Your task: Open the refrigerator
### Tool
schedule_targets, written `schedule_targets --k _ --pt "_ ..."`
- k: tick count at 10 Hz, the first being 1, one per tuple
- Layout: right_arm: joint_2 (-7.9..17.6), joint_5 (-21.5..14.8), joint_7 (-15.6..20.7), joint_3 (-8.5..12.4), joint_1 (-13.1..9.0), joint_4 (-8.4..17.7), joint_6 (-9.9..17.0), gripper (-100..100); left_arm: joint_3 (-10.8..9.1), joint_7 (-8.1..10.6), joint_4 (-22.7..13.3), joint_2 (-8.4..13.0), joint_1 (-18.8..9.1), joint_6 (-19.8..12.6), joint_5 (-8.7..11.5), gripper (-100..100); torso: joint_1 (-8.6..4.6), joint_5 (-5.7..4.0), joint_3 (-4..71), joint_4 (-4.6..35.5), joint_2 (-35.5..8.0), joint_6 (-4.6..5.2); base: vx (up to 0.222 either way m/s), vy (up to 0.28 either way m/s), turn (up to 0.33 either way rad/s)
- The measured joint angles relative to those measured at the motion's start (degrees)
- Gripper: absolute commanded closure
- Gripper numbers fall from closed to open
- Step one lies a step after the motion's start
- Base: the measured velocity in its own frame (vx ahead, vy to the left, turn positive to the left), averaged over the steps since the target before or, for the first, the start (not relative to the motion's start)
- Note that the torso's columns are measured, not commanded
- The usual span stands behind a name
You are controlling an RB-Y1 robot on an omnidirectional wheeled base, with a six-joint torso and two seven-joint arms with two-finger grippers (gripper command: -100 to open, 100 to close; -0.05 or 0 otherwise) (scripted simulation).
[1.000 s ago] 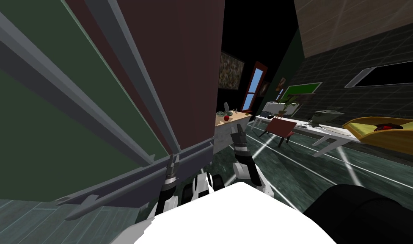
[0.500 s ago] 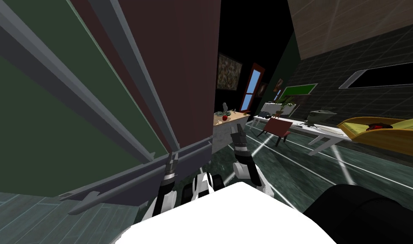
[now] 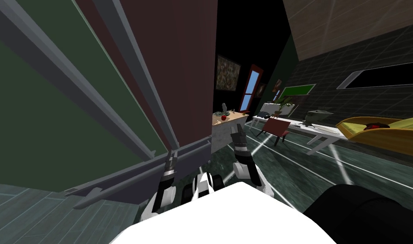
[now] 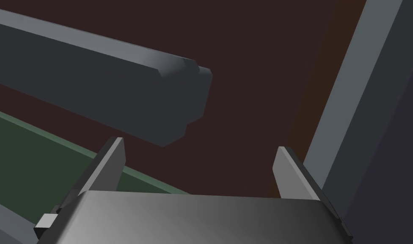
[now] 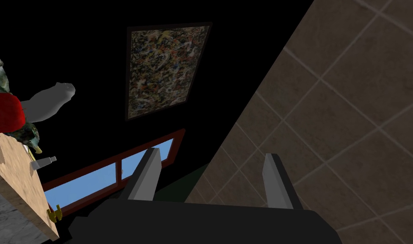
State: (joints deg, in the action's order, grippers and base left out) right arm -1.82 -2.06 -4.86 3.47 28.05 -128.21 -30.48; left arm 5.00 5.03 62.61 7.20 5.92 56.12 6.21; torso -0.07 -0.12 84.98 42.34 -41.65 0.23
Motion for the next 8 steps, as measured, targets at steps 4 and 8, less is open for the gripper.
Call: schedule_targets --k 4,8 --pt "0.0 0.0 0.0 0.0 0.0 0.0 0.0 0 1.82 -0.95 2.5 -1.2 4.0 4.0 -0.9 100 0.11 0.33 0.1 -0.6 0.4 0.11 0.059 0.044 0.021" --pt "0.0 0.0 0.0 0.0 0.0 0.0 0.0 0 3.62 -0.82 3.2 -1.3 5.9 4.3 -1.2 -100 0.22 0.15 -0.6 0.0 -0.9 -0.21 0.009 0.050 -0.057"
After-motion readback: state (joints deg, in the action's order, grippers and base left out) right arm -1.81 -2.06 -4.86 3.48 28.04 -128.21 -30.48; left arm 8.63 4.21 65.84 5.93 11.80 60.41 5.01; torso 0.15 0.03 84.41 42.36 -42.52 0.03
